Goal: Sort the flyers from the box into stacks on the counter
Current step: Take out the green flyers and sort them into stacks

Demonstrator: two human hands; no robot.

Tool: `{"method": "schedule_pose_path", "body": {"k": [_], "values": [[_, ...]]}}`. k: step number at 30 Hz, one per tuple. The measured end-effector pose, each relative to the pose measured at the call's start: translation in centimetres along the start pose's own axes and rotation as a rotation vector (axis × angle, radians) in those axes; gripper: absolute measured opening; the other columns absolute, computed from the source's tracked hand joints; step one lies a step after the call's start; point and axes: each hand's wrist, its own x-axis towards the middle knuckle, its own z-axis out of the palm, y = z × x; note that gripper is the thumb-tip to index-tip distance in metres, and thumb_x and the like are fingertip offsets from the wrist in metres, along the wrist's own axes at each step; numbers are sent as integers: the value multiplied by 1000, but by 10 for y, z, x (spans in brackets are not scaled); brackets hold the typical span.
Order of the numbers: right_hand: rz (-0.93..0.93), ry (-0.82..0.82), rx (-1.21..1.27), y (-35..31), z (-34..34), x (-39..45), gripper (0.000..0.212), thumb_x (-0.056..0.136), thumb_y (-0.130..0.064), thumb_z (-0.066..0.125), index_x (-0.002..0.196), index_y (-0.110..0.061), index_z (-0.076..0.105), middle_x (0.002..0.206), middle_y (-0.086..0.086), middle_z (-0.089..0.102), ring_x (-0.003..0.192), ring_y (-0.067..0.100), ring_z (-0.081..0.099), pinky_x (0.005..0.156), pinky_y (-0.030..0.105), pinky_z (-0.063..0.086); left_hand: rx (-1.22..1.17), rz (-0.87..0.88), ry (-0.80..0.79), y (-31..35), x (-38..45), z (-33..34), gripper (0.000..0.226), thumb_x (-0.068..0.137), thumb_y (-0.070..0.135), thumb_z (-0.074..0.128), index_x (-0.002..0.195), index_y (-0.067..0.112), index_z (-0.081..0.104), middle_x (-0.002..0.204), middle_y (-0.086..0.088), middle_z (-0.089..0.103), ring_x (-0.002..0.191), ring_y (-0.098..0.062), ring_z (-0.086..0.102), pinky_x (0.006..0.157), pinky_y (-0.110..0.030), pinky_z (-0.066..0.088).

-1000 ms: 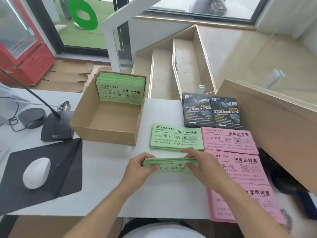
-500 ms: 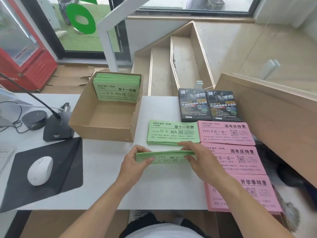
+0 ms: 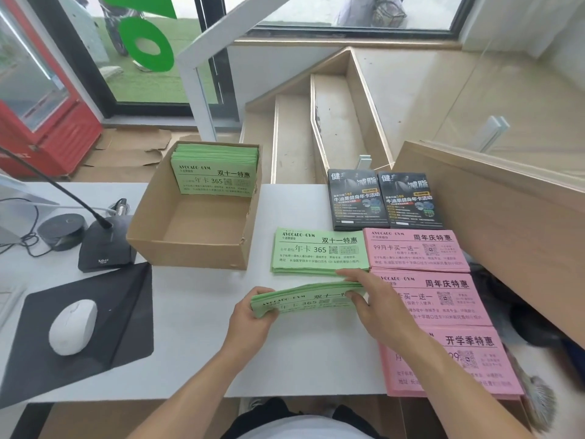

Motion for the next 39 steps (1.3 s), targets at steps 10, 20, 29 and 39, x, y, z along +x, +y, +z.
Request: {"method": "schedule_pose_path", "body": {"k": [10, 20, 29, 39], "values": [[100, 71, 176, -11, -24, 41, 51, 96, -2, 60, 127, -43, 60, 115, -26, 59, 106, 3, 59, 92, 31, 53, -26, 96, 37, 38, 34, 6, 40, 94, -3, 60, 121, 27, 57, 105, 13, 72, 94, 7, 65, 72, -4, 45], [180, 25, 42, -18, -30, 124, 54, 94, 1, 58, 130, -39, 58, 120, -18, 56, 107, 13, 60, 88, 38, 56, 237, 60, 71, 71, 101, 22, 77, 97, 0, 55, 159, 27, 19, 149, 1, 44, 130, -18, 46, 101, -23, 32], [81, 12, -401, -2, -15, 139, 50, 92, -5, 61, 135, -32, 58, 139, -9, 50, 130, 15, 42, 108, 33, 35, 437, -70, 14, 54, 123, 19, 106, 84, 33, 79, 161, 24, 7, 146, -1, 44, 139, -22, 39, 116, -42, 31], [23, -249, -593, 6, -6, 115, 79, 78, -36, 81, 146, -37, 42, 148, -12, 41, 135, 15, 35, 111, 34, 34, 300, -81, -84, 48, 106, 28, 101, 85, 28, 76, 162, 23, 10, 161, 7, 32, 146, -13, 32, 119, -34, 29]]}}
